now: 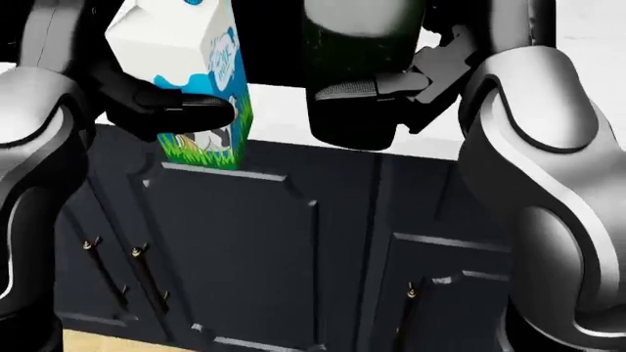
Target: Move the drinks to the dining counter.
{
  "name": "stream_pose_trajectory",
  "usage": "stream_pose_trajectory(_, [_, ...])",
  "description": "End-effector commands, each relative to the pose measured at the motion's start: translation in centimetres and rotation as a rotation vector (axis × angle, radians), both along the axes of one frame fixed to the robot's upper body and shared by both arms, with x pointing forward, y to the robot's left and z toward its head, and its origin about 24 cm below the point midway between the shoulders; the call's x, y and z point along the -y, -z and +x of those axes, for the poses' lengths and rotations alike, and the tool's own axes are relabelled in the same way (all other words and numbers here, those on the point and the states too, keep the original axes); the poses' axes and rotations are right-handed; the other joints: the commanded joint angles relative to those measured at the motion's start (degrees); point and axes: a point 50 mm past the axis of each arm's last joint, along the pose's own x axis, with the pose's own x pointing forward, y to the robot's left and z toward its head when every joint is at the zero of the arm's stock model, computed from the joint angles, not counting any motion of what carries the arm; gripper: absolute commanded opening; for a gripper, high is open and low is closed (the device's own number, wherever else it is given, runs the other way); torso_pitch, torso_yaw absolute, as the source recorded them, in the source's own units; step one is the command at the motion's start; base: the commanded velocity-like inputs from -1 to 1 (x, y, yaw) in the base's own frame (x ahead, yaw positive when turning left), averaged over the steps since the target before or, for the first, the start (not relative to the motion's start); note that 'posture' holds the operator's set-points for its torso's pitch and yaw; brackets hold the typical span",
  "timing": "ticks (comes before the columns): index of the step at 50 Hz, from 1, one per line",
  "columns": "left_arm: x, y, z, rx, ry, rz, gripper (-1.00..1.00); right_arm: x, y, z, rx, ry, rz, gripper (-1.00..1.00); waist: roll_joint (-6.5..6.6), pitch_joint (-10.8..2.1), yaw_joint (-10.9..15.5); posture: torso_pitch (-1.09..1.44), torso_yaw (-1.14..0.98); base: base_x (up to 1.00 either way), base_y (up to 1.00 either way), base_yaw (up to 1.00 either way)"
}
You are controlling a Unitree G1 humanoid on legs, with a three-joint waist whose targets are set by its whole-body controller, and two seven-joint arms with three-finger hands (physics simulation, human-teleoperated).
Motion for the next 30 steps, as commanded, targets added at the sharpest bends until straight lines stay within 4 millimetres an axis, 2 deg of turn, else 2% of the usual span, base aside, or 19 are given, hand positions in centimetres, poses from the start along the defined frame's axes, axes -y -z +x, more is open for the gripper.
stream_pose_trajectory(1, [-0.6, -3.0, -0.9, 0.156, -0.026, -0.009, -1.00, -0.3, -1.9, -0.9, 0.122, -0.016, 0.013, -1.00, 0.15, -1.74, 0.31, 0.00, 0.00, 0.00, 0.00, 1.00])
stream_pose_trajectory(3, [-0.7, -2.9, -0.9, 0.158, -0.028, -0.006, -1.00, -0.2, -1.8, -0.9, 0.122, -0.016, 0.013, -1.00, 2.06, -1.74, -0.22, 0.00, 0.00, 0.00, 0.00, 1.00])
stream_pose_trajectory(5, [-0.7, -2.9, -0.9, 0.158, -0.032, -0.008, -1.00, -0.1, -1.8, -1.0, 0.121, -0.014, 0.015, -1.00, 4.48, -2.06, -0.70, 0.00, 0.00, 0.00, 0.00, 1.00])
stream_pose_trajectory(6, [-0.7, -2.9, -0.9, 0.159, -0.033, -0.007, -1.00, -0.1, -1.8, -0.9, 0.120, -0.013, 0.013, -1.00, 6.56, -2.68, -0.83, 0.00, 0.00, 0.00, 0.00, 1.00])
stream_pose_trajectory(7, [-0.7, -2.9, -0.9, 0.160, -0.034, -0.006, -1.00, 0.0, -1.8, -0.9, 0.120, -0.013, 0.013, -1.00, 8.76, -4.64, -0.61, 0.00, 0.00, 0.00, 0.00, 1.00])
stream_pose_trajectory(8, [-0.8, -2.9, -1.0, 0.163, -0.040, -0.002, -1.00, 0.1, -1.8, -0.9, 0.119, -0.012, 0.012, -1.00, 6.74, -2.40, -0.12, 0.00, 0.00, 0.00, 0.00, 1.00])
stream_pose_trajectory(9, [-0.8, -3.0, -1.0, 0.164, -0.043, 0.001, -1.00, 0.1, -1.8, -1.0, 0.120, -0.012, 0.012, -1.00, 6.58, -2.60, 0.30, 0.00, 0.00, 0.00, 0.00, 1.00])
stream_pose_trajectory(11, [-1.0, -3.1, -1.2, 0.170, -0.050, 0.003, -1.00, 0.1, -1.9, -1.1, 0.124, -0.021, 0.018, -1.00, 4.95, -3.33, 0.85, 0.00, 0.00, 0.00, 0.00, 1.00])
stream_pose_trajectory(15, [-1.4, -3.1, -1.5, 0.179, -0.069, 0.014, -1.00, 0.0, -1.9, -1.4, 0.132, -0.040, 0.025, -1.00, 2.42, -1.74, 0.62, 0.00, 0.00, 0.00, 0.00, 1.00])
stream_pose_trajectory(18, [-1.6, -3.2, -1.7, 0.186, -0.076, 0.023, -1.00, 0.0, -1.9, -1.4, 0.136, -0.044, 0.023, -1.00, 0.87, -1.40, 0.06, 0.00, 0.00, 0.00, 0.00, 1.00])
stream_pose_trajectory(21, [-1.9, -3.2, -1.9, 0.186, -0.085, 0.026, -1.00, -0.1, -2.0, -1.5, 0.141, -0.056, 0.016, -1.00, -1.46, -1.69, 0.08, 0.00, 0.00, 0.00, 0.00, 1.00])
stream_pose_trajectory(22, [-2.0, -3.2, -2.0, 0.187, -0.087, 0.027, -1.00, -0.1, -1.9, -1.4, 0.142, -0.057, 0.015, -1.00, -3.21, -2.34, 0.12, 0.00, 0.00, 0.00, 0.00, 1.00])
stream_pose_trajectory(23, [-2.1, -3.2, -2.0, 0.187, -0.088, 0.028, -1.00, -0.2, -2.0, -1.5, 0.142, -0.060, 0.015, -1.00, -5.28, -4.46, -0.04, 0.00, 0.00, 0.00, 0.00, 1.00])
stream_pose_trajectory(24, [-2.1, -3.3, -2.1, 0.188, -0.090, 0.028, -1.00, -0.2, -2.0, -1.5, 0.141, -0.062, 0.012, -1.00, -2.11, -1.87, -0.59, 0.00, 0.00, 0.00, 0.00, 1.00])
stream_pose_trajectory(25, [-2.2, -3.3, -2.1, 0.189, -0.091, 0.028, -1.00, -0.3, -2.0, -1.5, 0.141, -0.062, 0.011, -1.00, -2.74, -1.61, 0.06, 0.00, 0.00, 0.00, 0.00, 1.00])
stream_pose_trajectory(26, [-2.2, -3.3, -2.1, 0.190, -0.092, 0.028, -1.00, -0.3, -2.0, -1.5, 0.142, -0.063, 0.010, -1.00, -2.43, -2.16, 0.13, 0.00, 0.00, 0.00, 0.00, 1.00])
stream_pose_trajectory(28, [-2.2, -3.4, -2.2, 0.189, -0.094, 0.023, -1.00, -0.3, -1.9, -1.5, 0.139, -0.063, 0.007, -1.00, -1.16, -2.49, 0.24, 0.00, 0.00, 0.00, 0.00, 1.00])
stream_pose_trajectory(30, [-2.2, -3.2, -2.1, 0.187, -0.094, 0.025, -1.00, -0.2, -1.7, -1.4, 0.137, -0.062, 0.007, -1.00, 0.32, -1.99, 0.04, 0.00, 0.00, 0.00, 0.00, 1.00])
